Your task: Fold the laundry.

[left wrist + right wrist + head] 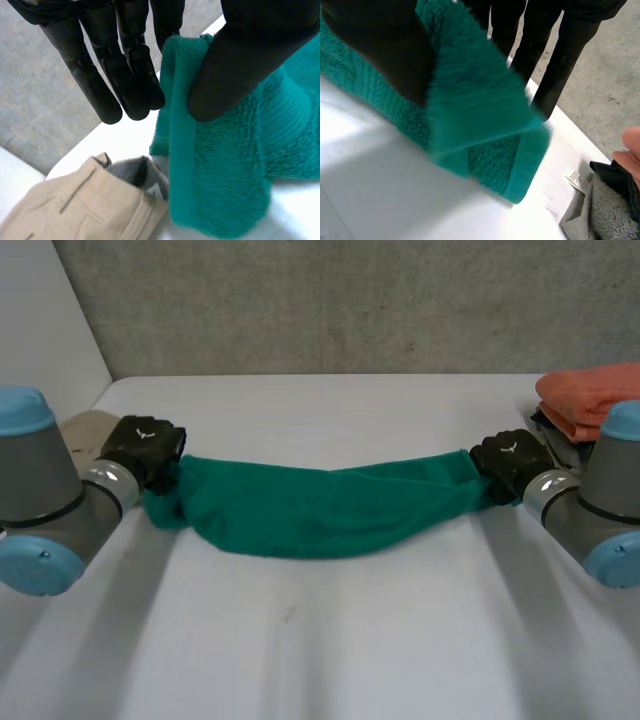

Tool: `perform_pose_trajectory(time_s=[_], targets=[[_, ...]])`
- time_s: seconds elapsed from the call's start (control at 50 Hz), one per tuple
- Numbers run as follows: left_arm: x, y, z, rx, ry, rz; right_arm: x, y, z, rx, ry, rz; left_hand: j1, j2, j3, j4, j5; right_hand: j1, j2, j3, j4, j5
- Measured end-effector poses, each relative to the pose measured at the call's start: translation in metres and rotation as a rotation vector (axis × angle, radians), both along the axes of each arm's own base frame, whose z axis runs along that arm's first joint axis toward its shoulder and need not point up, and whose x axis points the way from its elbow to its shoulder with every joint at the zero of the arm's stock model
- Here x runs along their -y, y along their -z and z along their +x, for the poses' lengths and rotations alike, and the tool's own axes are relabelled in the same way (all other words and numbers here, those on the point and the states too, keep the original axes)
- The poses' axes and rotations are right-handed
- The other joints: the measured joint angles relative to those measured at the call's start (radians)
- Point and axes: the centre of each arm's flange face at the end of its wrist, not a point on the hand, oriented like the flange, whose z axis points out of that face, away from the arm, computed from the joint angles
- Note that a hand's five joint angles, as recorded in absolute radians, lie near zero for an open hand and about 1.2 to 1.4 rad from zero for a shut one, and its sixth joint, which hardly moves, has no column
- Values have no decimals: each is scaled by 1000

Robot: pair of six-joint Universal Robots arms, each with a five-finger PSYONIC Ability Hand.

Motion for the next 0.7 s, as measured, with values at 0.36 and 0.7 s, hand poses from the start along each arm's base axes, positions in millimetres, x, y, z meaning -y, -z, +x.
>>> perform_pose_trajectory(time_s=[0.36,0.7], targets=[[-57,-126,16,-154,-3,-152,-22,-113,-29,57,77,-12,35,106,104,109,69,3,33,49,64,34],[-13,-112,6,-176,-106,-98,38,-105,-13,115,107,30,35,109,105,109,69,3,33,49,65,34]])
